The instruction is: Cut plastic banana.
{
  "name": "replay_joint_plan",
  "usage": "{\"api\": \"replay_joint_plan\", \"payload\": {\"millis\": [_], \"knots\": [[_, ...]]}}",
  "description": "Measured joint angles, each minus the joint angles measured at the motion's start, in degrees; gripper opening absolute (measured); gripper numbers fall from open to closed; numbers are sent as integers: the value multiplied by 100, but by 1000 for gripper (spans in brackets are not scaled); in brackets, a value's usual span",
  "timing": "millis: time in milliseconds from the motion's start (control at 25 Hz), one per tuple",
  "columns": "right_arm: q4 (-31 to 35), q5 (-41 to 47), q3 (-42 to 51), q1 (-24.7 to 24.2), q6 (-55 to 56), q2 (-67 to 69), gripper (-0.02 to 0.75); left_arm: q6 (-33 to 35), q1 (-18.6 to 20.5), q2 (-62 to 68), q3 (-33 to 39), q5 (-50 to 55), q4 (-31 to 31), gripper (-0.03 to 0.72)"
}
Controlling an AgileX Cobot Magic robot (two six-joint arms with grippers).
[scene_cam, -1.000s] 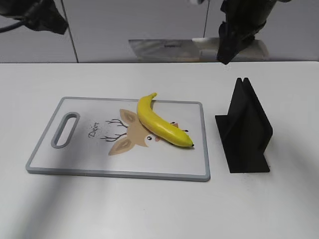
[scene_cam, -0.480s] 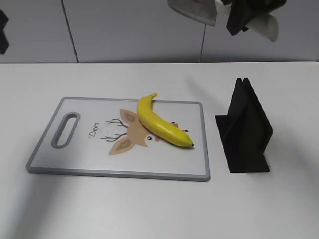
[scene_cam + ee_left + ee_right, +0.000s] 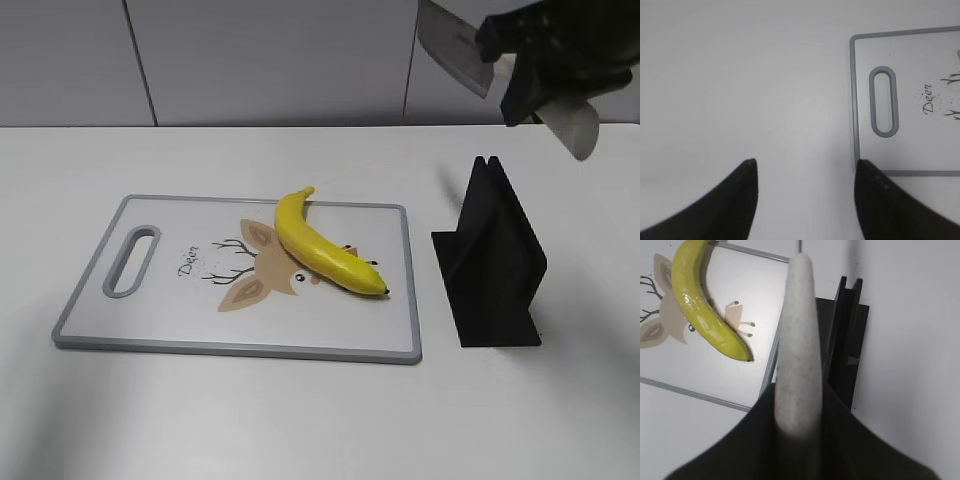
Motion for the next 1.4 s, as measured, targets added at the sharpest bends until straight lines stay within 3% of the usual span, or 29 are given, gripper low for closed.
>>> {"api": "replay_joint_plan", "payload": {"millis": [360,920,1120,1400], "knots": [[-511,-540,1636,0,621,-683,175,-10,0,-1503,1126,-29,10,592],[-500,-1082,2076,0,856,-702,175,-13,0,-4606,3972,-669,-91,592],[-512,-1091,2076,0,918,-702,175,-13,0,-5651,4473,-655,-208,592],[-512,-1091,2076,0,937,-702,175,-13,0,-6777,4551,-457,-225,592]]}}
